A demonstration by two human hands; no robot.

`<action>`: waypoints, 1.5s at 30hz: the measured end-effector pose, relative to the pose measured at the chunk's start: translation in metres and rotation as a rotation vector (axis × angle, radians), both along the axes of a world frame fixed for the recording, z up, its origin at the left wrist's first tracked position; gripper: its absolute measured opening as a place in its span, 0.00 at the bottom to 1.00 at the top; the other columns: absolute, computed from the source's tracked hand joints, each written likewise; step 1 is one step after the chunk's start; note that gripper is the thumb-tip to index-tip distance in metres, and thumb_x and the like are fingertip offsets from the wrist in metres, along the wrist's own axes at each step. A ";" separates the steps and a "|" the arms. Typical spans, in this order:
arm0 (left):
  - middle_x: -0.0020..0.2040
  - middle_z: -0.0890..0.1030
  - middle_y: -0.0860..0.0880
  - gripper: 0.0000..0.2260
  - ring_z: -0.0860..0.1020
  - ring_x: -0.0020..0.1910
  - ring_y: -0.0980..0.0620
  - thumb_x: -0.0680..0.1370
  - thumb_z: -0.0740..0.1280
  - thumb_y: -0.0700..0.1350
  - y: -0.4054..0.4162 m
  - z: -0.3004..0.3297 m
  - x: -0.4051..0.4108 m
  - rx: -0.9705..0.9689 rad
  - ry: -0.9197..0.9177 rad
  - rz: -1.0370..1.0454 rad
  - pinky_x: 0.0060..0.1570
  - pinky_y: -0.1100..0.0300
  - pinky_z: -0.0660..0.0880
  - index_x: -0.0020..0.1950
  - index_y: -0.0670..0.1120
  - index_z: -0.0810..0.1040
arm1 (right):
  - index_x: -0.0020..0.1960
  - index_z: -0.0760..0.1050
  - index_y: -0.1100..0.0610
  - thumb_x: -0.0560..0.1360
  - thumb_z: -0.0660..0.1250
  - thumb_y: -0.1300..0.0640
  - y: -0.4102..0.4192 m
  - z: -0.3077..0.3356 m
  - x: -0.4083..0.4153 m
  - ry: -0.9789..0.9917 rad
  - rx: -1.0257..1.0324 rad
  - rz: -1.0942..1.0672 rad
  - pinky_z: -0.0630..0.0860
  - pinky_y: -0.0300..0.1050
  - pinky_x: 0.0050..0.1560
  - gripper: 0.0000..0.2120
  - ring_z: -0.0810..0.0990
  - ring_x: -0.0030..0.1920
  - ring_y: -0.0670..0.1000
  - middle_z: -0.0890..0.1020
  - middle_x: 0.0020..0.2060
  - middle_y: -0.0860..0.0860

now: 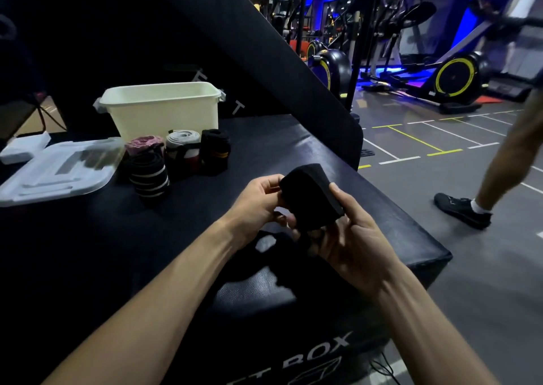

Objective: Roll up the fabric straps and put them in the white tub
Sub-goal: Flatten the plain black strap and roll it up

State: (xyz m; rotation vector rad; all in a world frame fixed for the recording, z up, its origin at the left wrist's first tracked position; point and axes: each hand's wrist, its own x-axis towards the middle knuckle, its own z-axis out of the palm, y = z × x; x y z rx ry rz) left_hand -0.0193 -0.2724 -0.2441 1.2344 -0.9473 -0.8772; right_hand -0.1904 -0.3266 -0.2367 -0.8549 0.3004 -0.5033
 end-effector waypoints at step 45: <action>0.35 0.82 0.50 0.07 0.77 0.30 0.57 0.79 0.70 0.34 0.006 -0.002 -0.005 -0.013 -0.185 0.055 0.26 0.65 0.74 0.44 0.44 0.82 | 0.63 0.79 0.56 0.73 0.74 0.59 -0.021 -0.007 -0.023 0.186 -0.714 -0.133 0.81 0.43 0.52 0.19 0.84 0.53 0.51 0.84 0.55 0.59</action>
